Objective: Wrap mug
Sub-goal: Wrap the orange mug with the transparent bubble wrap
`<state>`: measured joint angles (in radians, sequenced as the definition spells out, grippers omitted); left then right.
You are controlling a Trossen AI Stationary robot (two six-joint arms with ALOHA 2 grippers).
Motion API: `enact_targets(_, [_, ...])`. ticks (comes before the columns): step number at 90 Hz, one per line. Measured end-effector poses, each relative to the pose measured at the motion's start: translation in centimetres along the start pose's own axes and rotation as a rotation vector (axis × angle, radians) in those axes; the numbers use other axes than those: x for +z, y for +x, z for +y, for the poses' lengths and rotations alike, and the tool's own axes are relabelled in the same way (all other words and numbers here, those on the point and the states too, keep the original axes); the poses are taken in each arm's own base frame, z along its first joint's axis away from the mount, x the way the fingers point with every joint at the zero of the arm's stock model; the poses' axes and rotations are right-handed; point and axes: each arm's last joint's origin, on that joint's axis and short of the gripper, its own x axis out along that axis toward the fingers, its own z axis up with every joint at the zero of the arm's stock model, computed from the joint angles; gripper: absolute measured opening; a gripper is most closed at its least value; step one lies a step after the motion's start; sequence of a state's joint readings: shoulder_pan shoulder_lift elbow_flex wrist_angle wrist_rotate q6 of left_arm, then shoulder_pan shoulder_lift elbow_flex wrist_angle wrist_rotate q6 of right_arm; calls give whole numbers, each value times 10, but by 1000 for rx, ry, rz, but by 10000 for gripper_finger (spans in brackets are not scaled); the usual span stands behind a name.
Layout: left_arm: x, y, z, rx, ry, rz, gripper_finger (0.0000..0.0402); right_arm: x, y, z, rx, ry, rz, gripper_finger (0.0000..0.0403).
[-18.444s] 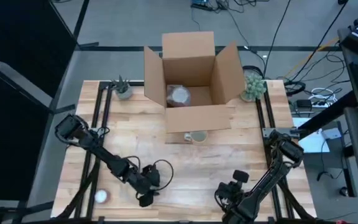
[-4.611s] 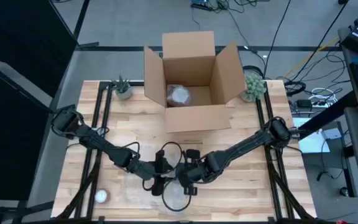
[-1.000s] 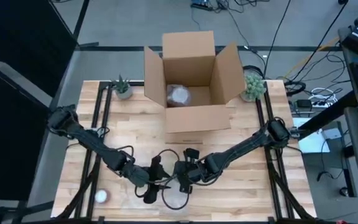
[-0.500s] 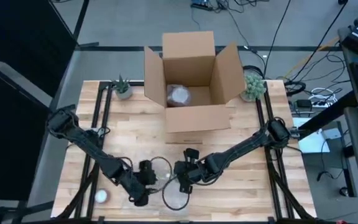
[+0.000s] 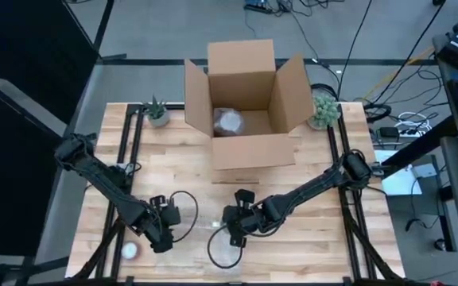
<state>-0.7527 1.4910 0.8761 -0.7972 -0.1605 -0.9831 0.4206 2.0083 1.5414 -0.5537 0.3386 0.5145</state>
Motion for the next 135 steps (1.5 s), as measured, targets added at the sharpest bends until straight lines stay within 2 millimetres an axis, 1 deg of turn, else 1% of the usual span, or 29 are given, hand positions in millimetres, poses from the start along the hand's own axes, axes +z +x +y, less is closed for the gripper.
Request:
enact_targets(13, [-14,2,4,43,-20,51,180,0,0,0,0,-2,-1,0])
enact_targets(22, [-21,7,6,22,-35,63,180,0,0,0,1,-2,-1,0])
enact_targets(34, [-31,14,15,-17,-56,45,180,0,-1,0,1,-6,-1,0])
enact_targets(47, [-38,19,24,-55,-80,40,180,0,-1,0,1,-7,0,0])
enact_targets(60, [-39,24,25,-103,-87,14,180,0,-1,0,0,-8,2,0])
enact_targets(81, [-38,34,22,-128,-107,-33,180,0,-1,0,0,-8,2,0])
enact_targets(91, [-37,34,21,-141,-126,-48,180,0,-1,0,-1,-8,2,0])
enact_targets(104, [-38,33,21,-142,-121,-11,180,0,-1,0,0,-8,3,0])
enact_targets(116, [-36,27,16,-157,-117,26,180,0,-1,0,0,-8,2,0])
enact_targets(123, [-35,23,16,-133,-117,38,180,0,-1,0,0,-8,3,0])
enact_targets(130, [-37,25,20,-90,-136,35,180,0,-1,0,0,-8,2,0])
enact_targets(135, [-37,28,21,-96,-140,18,180,0,-1,0,0,-8,2,0])
